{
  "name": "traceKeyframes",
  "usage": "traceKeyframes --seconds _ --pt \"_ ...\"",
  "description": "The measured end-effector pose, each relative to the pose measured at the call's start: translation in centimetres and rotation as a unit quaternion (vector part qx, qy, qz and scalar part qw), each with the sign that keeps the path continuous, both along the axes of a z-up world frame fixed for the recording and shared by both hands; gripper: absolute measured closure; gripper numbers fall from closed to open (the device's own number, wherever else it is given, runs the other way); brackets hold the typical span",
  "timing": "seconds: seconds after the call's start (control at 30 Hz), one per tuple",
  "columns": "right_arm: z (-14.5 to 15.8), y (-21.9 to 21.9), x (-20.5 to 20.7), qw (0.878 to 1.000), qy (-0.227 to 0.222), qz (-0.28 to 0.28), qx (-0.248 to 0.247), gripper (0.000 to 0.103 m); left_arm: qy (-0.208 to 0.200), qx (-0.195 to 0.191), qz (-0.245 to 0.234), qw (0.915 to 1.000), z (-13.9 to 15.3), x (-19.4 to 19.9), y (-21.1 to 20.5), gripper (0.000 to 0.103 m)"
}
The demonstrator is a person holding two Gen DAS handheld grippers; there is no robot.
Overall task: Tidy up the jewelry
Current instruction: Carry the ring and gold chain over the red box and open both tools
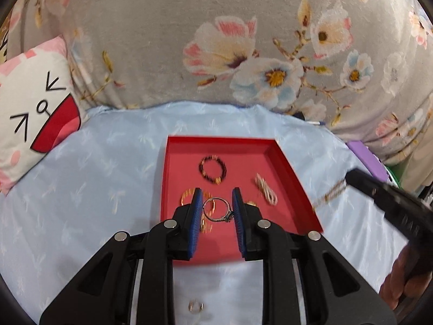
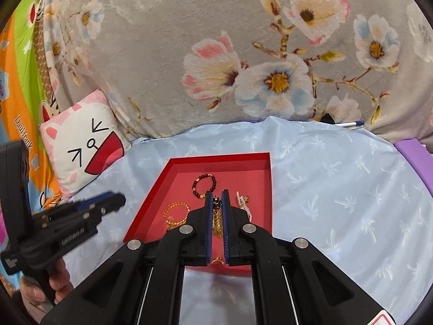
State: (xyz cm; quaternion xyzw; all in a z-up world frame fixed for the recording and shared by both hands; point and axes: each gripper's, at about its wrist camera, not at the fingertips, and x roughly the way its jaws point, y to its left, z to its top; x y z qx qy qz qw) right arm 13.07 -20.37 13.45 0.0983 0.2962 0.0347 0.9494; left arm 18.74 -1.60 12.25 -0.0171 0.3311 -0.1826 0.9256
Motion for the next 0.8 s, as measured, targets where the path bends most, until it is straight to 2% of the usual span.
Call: traceKeyframes --seconds 0.2,0.3,0.5,0.8 --pt "-2.6 -0.4 2.5 1.000 0.027 0.001 0.000 0.098 0.026 -0.009 -0.004 0.9996 -1.1 4.9 -1.8 0.081" --pt "-4.3 -0.3 3.6 0.999 0.044 0.006 -0.001 0.098 0.035 -0.001 0.003 0.9994 -2.4 6.8 -2.8 0.081" --pt "-7.2 -0.3 4.9 0.998 0.067 0.011 0.001 0.097 0.056 0.008 0.015 0.9983 -4.7 9.4 -3.2 0.081" --pt "-8.8 -0.2 6.1 0.997 0.079 0.014 -0.002 0.097 0.072 0.016 0.027 0.9969 -6.9 11.8 -3.0 0.081"
